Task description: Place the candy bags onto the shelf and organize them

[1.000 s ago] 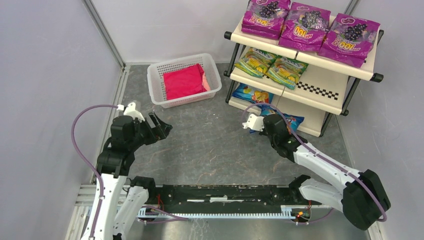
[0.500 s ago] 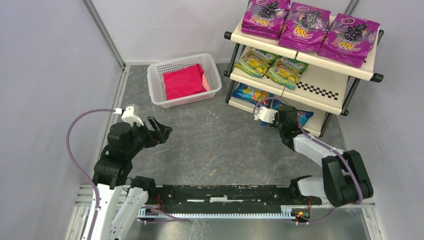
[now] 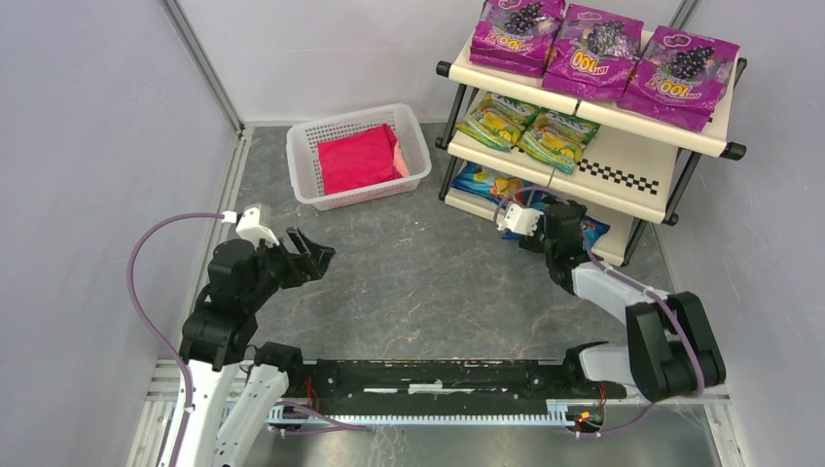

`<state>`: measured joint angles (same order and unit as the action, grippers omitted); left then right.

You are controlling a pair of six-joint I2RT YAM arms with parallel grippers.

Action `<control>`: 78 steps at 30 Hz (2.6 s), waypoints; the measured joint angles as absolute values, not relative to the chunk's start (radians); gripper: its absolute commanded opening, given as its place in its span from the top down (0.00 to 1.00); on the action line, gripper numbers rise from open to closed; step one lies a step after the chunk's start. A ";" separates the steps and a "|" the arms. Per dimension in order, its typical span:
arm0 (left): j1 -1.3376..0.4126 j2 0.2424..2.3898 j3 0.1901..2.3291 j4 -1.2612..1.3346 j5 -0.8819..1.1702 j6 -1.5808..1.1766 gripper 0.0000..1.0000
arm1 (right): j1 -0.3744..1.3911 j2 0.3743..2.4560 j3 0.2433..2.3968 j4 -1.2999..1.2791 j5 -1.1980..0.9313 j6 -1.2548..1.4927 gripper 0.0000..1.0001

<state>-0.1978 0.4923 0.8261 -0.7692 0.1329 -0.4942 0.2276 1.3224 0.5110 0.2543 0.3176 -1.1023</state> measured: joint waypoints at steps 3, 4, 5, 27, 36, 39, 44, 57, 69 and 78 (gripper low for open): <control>-0.198 0.490 0.826 -0.769 0.133 -0.494 0.13 | 0.262 1.254 0.467 0.241 0.345 -1.103 0.02; -0.198 0.489 0.826 -0.769 0.133 -0.494 0.13 | 0.278 1.238 0.459 0.226 0.360 -1.101 0.03; -0.198 0.487 0.826 -0.769 0.133 -0.494 0.13 | 0.294 1.225 0.455 0.212 0.375 -1.095 0.06; -0.198 0.475 0.823 -0.768 0.142 -0.494 0.13 | 0.349 1.179 0.530 -0.184 0.161 -0.783 0.02; -0.198 0.475 0.823 -0.768 0.145 -0.494 0.13 | 0.427 1.116 0.530 -0.205 0.094 -0.536 0.02; -0.198 0.476 0.823 -0.768 0.153 -0.494 0.13 | 0.468 1.102 0.537 -0.225 0.143 -0.467 0.09; -0.198 0.477 0.822 -0.767 0.160 -0.494 0.13 | 0.493 1.105 0.540 -0.273 0.261 -0.411 0.10; -0.198 0.493 0.818 -0.764 0.161 -0.494 0.13 | 0.566 1.207 0.532 -0.288 0.400 -0.436 0.09; -0.198 0.507 0.818 -0.761 0.163 -0.494 0.13 | 0.607 1.308 0.506 -0.210 0.525 -0.482 0.53; -0.198 0.527 0.817 -0.761 0.161 -0.494 0.13 | 0.604 1.255 0.493 -0.210 0.523 -0.515 0.90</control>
